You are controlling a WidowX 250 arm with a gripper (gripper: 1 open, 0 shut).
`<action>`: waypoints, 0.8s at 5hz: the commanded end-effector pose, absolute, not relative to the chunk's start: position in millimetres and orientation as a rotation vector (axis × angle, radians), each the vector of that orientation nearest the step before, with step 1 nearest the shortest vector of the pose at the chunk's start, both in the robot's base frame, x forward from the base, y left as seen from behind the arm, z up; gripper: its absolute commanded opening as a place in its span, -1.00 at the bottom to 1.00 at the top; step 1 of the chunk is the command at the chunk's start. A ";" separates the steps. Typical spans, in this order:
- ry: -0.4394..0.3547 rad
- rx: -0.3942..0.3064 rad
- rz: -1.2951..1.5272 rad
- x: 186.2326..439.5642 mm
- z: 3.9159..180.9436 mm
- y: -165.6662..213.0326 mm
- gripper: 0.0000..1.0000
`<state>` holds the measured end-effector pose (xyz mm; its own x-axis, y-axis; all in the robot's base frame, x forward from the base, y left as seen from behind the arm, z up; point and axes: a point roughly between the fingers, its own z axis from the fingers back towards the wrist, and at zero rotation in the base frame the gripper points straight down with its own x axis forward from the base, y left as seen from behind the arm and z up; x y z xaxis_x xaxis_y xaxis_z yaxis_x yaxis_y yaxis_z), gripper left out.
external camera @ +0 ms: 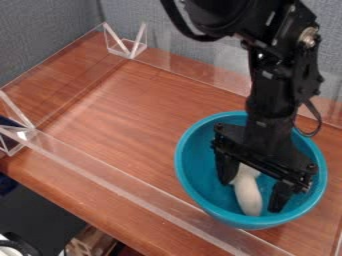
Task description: Remove the mushroom from inside the blue bowl and put it on the table
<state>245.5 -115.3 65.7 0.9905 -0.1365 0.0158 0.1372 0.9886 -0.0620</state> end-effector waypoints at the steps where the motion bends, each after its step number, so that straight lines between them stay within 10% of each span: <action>1: -0.047 -0.072 -0.121 255.3 71.5 -111.9 1.00; 4: -0.063 -0.071 -0.099 270.4 64.4 -107.6 1.00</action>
<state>260.5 -107.6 52.5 0.9942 -0.1064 0.0178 0.1072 0.9926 -0.0566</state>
